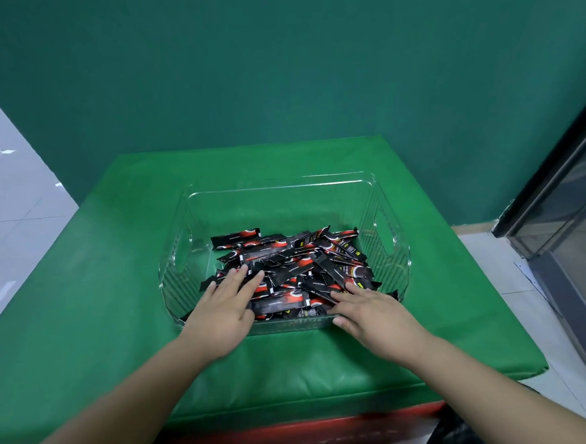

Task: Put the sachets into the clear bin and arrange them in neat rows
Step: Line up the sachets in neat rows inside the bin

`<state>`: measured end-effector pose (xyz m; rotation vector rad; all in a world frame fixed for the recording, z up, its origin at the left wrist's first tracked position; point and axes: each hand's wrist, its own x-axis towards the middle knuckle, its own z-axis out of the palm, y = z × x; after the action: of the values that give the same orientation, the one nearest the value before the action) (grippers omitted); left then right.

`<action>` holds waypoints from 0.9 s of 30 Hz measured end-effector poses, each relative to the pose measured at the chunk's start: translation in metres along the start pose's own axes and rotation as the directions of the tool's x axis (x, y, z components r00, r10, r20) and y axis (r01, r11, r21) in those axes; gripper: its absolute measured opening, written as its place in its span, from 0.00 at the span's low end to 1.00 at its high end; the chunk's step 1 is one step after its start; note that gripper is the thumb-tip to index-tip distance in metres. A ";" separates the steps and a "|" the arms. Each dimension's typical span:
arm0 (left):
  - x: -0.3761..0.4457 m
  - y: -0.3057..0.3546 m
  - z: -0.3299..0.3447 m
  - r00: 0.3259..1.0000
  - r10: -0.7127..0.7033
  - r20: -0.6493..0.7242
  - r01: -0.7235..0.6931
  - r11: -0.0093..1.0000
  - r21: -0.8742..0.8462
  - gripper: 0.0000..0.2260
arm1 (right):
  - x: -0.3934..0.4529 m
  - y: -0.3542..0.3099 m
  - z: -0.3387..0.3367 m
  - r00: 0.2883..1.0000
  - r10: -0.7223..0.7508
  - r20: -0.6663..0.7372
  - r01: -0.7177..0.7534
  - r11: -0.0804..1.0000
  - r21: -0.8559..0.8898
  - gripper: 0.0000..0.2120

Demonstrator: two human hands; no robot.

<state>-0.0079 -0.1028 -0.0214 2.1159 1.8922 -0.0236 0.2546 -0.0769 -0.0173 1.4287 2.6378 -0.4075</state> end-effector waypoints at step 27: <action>-0.028 0.004 -0.004 0.920 -0.368 0.135 0.391 0.845 -0.365 0.47 | 0.001 -0.017 -0.018 0.918 0.354 0.177 -0.378 0.918 0.123 0.35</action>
<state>-0.0082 -0.1292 -0.0106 1.4467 2.0499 0.1842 0.2407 -0.0795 0.0025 1.8139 2.1931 -0.6575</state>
